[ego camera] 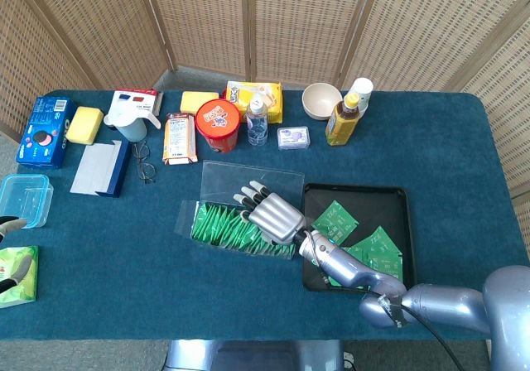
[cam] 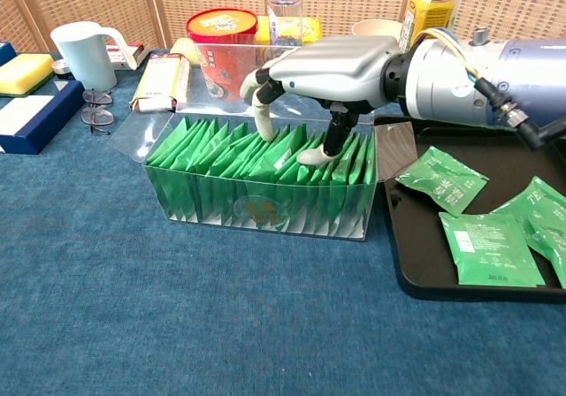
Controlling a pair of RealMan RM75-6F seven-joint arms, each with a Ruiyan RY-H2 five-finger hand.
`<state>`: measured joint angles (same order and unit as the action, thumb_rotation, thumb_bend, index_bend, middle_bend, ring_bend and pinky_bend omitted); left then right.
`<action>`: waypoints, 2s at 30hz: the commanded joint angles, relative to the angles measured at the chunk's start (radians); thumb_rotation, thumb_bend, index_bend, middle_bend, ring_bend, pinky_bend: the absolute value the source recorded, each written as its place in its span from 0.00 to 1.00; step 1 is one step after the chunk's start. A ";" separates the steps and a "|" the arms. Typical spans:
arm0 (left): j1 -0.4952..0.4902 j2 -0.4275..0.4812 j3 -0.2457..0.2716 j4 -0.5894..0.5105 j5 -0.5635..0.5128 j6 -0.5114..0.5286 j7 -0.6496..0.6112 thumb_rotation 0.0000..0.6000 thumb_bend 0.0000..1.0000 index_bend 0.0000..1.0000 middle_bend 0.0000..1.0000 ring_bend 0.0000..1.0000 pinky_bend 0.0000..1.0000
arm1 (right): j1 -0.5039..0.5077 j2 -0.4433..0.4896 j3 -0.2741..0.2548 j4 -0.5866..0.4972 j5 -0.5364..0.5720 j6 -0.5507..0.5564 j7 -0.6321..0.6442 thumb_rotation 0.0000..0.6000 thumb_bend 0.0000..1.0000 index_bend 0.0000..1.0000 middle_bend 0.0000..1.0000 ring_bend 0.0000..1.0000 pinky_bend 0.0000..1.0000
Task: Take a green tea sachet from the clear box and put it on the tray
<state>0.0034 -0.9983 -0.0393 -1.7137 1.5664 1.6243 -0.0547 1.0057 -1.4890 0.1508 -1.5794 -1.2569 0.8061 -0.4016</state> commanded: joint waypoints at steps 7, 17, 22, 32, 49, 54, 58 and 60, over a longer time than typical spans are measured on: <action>0.003 0.001 0.002 0.000 0.002 0.004 -0.001 1.00 0.31 0.26 0.25 0.20 0.30 | 0.006 -0.013 0.002 0.011 0.006 -0.002 -0.002 1.00 0.35 0.43 0.15 0.08 0.04; 0.005 0.002 0.001 0.000 0.002 0.008 -0.002 1.00 0.31 0.26 0.25 0.20 0.30 | 0.012 -0.027 0.014 0.021 0.025 0.011 -0.021 1.00 0.39 0.43 0.16 0.09 0.04; 0.006 0.002 0.001 0.000 0.002 0.009 -0.003 1.00 0.31 0.26 0.25 0.20 0.30 | 0.012 -0.028 0.014 0.023 0.030 0.012 -0.020 1.00 0.42 0.48 0.17 0.10 0.04; 0.007 0.003 0.000 0.000 0.002 0.012 -0.004 1.00 0.31 0.26 0.25 0.20 0.30 | 0.015 -0.030 0.010 0.025 0.034 0.010 -0.026 1.00 0.45 0.51 0.18 0.11 0.04; 0.011 0.003 -0.001 0.007 0.001 0.017 -0.011 1.00 0.31 0.26 0.25 0.19 0.30 | 0.019 -0.041 0.012 0.024 0.039 0.014 -0.028 1.00 0.45 0.60 0.20 0.13 0.06; 0.011 0.002 -0.001 0.008 0.002 0.017 -0.013 1.00 0.31 0.26 0.25 0.19 0.30 | 0.017 -0.041 0.017 0.022 0.038 0.022 -0.018 1.00 0.46 0.61 0.21 0.14 0.06; 0.010 0.001 -0.001 0.009 0.001 0.017 -0.013 1.00 0.31 0.26 0.25 0.19 0.30 | 0.014 -0.035 0.019 0.020 0.037 0.026 -0.010 1.00 0.47 0.61 0.21 0.14 0.06; 0.009 0.001 -0.001 0.009 0.001 0.015 -0.014 1.00 0.31 0.26 0.25 0.19 0.30 | 0.011 -0.031 0.022 0.017 0.037 0.030 -0.003 1.00 0.47 0.61 0.22 0.15 0.06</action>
<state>0.0128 -0.9976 -0.0408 -1.7050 1.5677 1.6393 -0.0684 1.0186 -1.5223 0.1710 -1.5610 -1.2200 0.8342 -0.4076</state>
